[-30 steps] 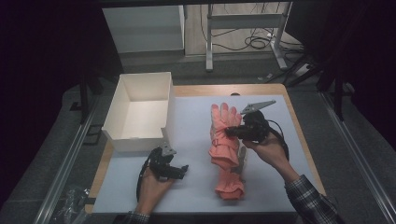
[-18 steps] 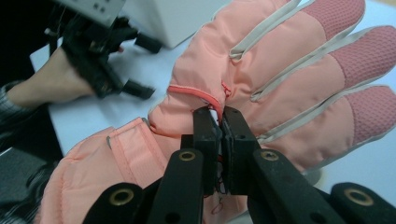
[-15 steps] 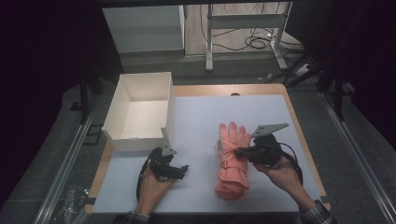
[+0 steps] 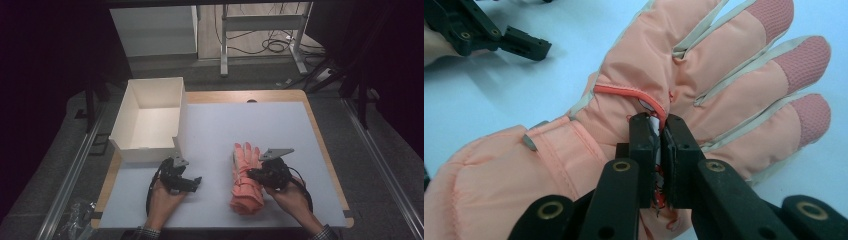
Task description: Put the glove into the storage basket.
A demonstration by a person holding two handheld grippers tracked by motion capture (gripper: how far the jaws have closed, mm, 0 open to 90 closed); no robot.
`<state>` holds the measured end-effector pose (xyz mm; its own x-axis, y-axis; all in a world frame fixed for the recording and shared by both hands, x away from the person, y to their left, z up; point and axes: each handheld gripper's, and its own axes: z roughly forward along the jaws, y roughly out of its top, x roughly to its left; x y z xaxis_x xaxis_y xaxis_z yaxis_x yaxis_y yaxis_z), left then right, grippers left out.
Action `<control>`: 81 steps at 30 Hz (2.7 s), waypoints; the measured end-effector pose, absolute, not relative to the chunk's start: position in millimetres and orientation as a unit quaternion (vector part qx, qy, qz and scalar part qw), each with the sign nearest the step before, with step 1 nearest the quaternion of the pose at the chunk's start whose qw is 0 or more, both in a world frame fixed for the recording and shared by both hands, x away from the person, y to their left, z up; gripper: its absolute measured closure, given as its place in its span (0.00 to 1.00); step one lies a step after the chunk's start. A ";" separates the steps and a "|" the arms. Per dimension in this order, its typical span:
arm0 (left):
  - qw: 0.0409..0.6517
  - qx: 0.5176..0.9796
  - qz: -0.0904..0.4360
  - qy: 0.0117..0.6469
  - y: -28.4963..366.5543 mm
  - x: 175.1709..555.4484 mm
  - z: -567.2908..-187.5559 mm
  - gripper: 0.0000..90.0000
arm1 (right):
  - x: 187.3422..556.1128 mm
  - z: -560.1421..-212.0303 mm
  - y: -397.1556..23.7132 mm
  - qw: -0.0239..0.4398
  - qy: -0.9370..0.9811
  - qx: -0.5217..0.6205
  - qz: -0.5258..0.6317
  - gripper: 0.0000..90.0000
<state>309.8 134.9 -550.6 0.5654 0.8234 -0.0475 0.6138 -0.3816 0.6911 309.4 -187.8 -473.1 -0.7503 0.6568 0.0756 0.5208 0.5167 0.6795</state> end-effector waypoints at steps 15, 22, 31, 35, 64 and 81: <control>0.340 0.817 0.154 0.440 134.9 309.9 -550.6 0.02 | 305.3 -439.7 -207.9 0.107 0.854 0.318 0.396 0.60; 0.340 0.817 0.154 0.440 134.9 309.9 -550.6 0.02 | 302.3 -450.2 -241.5 0.135 0.846 0.324 0.401 0.62; 0.340 0.817 0.154 0.440 134.9 309.9 -550.6 0.02 | 288.6 -490.7 -263.0 0.094 0.843 0.346 0.402 0.89; 0.340 0.817 0.155 0.440 134.9 309.9 -550.6 0.02 | 280.2 -508.9 -258.2 0.086 0.853 0.337 0.388 0.94; 0.339 0.817 0.154 0.440 134.9 309.9 -550.6 0.02 | 294.1 -529.0 -210.1 0.081 0.861 0.323 0.385 0.99; 0.340 0.817 0.155 0.440 134.9 309.9 -550.6 0.02 | 317.6 -530.7 -181.2 0.077 0.858 0.333 0.383 0.99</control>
